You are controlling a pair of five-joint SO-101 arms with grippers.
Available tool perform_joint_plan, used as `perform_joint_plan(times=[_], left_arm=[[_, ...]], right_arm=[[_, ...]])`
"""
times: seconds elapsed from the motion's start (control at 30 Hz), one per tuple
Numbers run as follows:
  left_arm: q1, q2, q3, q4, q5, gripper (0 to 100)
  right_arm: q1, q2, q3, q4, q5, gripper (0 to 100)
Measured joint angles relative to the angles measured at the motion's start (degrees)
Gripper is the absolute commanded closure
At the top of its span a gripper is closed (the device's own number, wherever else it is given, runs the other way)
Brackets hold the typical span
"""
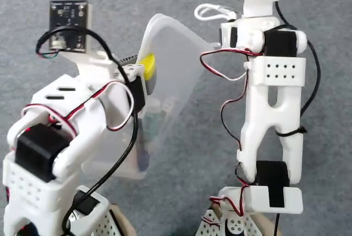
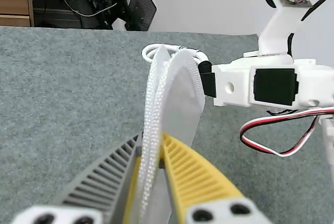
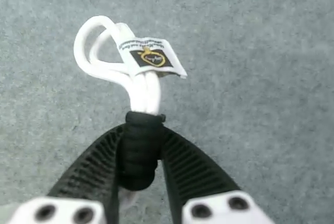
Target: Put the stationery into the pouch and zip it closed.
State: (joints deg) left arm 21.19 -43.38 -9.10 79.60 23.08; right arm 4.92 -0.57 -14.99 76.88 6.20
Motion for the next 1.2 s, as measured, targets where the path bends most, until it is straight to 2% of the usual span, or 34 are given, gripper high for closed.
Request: perform_joint_plan(times=[0.2, 0.33, 0.4, 0.6, 0.77, 0.87, 1.03, 1.2], left_arm=[[-0.09, 0.0, 3.25, -1.23, 0.0, 97], [-0.09, -0.18, 9.85, -5.89, 0.0, 97], [-0.09, -0.26, 13.27, -8.53, 0.0, 92], [-3.16, 0.09, 23.82, -15.38, -1.05, 69], [-4.4, 2.02, 29.27, -18.37, -1.05, 59], [-4.75, 2.2, 31.56, -20.04, -1.14, 58], [-4.66, 2.2, 33.67, -20.66, -1.14, 58], [-7.56, 2.37, 35.87, -20.66, -1.14, 58]], right_arm=[[0.0, 0.0, 0.79, -0.18, 0.0, 97.8], [1.76, 0.88, -1.05, 0.53, 0.0, 91.7], [2.55, 0.97, -1.76, 0.79, 0.0, 88.8], [6.24, 1.49, -1.85, 0.88, 0.09, 86.4], [6.77, 1.49, -1.93, 0.88, 0.18, 86.4], [6.59, 1.49, -1.93, 1.67, 0.09, 86.4], [2.37, 1.49, -1.93, 4.48, 0.09, 86.4], [-1.93, 1.49, -1.93, 8.97, 0.18, 86.8]])
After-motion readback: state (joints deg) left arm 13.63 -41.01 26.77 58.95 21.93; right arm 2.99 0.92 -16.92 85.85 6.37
